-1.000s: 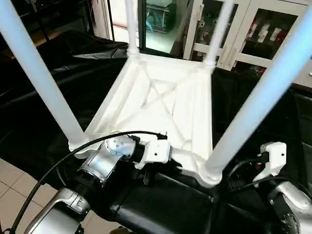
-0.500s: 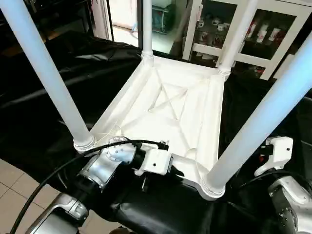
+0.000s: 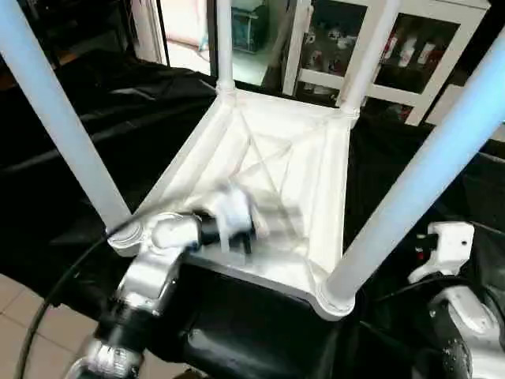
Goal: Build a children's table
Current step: Rotate leg to tighten
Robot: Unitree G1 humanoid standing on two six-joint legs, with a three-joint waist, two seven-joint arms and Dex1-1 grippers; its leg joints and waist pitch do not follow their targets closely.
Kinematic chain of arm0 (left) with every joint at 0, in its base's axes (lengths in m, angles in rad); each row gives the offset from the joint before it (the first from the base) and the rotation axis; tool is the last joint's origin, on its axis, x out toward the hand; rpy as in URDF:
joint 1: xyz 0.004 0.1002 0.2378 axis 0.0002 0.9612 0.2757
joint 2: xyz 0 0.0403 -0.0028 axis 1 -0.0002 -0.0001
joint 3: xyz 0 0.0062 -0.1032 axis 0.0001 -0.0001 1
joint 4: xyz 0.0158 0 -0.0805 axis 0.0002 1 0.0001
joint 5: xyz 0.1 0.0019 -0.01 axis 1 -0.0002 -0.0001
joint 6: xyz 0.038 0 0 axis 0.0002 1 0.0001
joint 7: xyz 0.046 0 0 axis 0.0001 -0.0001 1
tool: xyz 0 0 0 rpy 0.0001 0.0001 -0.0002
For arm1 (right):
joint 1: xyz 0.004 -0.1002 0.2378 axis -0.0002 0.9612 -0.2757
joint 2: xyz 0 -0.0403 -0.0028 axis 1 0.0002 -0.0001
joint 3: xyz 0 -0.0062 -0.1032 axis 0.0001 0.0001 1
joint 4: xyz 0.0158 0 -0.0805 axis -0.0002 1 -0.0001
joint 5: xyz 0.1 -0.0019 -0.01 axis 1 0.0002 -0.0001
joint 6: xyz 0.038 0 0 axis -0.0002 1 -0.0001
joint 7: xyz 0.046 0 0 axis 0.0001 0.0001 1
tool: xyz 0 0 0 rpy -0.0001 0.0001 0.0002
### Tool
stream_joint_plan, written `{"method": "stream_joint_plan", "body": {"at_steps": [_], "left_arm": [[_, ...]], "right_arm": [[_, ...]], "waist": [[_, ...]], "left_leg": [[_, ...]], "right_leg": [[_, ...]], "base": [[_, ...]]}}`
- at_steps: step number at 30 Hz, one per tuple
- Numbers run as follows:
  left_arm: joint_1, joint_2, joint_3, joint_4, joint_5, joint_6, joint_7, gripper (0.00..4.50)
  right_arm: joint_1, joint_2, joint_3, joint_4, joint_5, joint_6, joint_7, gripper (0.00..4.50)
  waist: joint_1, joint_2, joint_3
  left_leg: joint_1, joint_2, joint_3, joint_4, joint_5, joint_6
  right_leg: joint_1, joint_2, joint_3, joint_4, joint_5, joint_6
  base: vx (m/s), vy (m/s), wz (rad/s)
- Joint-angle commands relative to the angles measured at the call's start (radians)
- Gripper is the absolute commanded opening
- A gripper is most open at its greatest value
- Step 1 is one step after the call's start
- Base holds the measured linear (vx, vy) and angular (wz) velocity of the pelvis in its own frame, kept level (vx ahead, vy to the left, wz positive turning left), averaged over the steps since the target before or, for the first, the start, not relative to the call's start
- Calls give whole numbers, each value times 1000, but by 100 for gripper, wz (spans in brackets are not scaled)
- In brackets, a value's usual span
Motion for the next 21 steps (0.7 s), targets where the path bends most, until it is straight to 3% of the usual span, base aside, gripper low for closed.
{"method": "stream_joint_plan", "body": {"at_steps": [1, 4, 5, 6, 7, 8, 12, 14, 15, 19, 21], "left_arm": [[37, -2, 28, -36, 19, 63, 89, 156], [114, -40, 75, -105, 20, 96, 192, 156], [171, -58, 83, -171, 25, 124, 245, 156], [195, -60, 76, -201, 43, 130, 261, 156], [220, -66, 71, -230, 50, 145, 273, 156], [240, -70, 66, -263, 53, 178, 289, 156], [278, -68, 51, -331, 71, 226, 334, 156], [282, -65, 46, -343, 76, 236, 346, 156], [282, -64, 43, -346, 77, 242, 350, 156], [284, -62, 21, -374, 96, 275, 368, 156], [281, -69, 11, -381, 98, 285, 384, 156]], "right_arm": [[-2, 5, -3, -56, -23, 54, -40, 417], [-7, 4, 7, -124, -49, 153, -90, 417], [-9, -1, 21, -156, -84, 205, -121, 417], [-5, -1, 26, -167, -87, 217, -126, 417], [2, 4, 27, -177, -88, 217, -129, 417], [8, 9, 28, -188, -90, 217, -137, 417], [30, 30, 35, -225, -87, 237, -160, 417], [35, 40, 46, -240, -89, 247, -162, 417], [36, 42, 49, -245, -91, 253, -164, 417], [45, 48, 45, -269, -93, 288, -178, 417], [48, 43, 41, -271, -94, 293, -178, 417]], "waist": [[-1, -11, -58], [-14, -16, -59], [-15, -26, -59], [-15, -18, -59], [-17, -24, -59], [-15, -19, -57], [-13, -21, -52], [-14, -12, -54], [-15, -17, -54], [-15, -17, -56], [-14, -11, -57]], "left_leg": [[3, 86, -36, -79, -156, 63], [0, 87, -38, -81, -156, 64], [-1, 89, -40, -80, -149, 67], [-2, 91, -41, -80, -138, 69], [0, 89, -39, -80, -143, 73], [1, 88, -39, -81, -151, 73], [3, 90, -42, -88, -213, 43], [7, 86, -44, -90, -238, 25], [4, 85, -45, -91, -249, 15], [3, 83, -45, -89, -229, 14], [4, 83, -44, -87, -221, 14]], "right_leg": [[46, -70, 47, -68, -202, -230], [45, -60, 47, -69, -212, -200], [46, -61, 46, -68, -206, -197], [45, -62, 46, -66, -191, -194], [41, -60, 46, -69, -196, -190], [39, -59, 46, -71, -205, -182], [34, -57, 47, -77, -249, -146], [32, -53, 47, -79, -262, -131], [33, -52, 47, -79, -259, -119], [35, -52, 48, -74, -213, -120], [35, -52, 49, -72, -189, -130]], "base": [[0, 0, 0], [0, 0, 0], [0, 0, 0], [0, 0, 0], [0, 0, 0], [0, 0, 0], [0, 0, 0], [0, 0, 0], [0, 0, 0], [0, 0, 0], [0, 0, 0]]}}
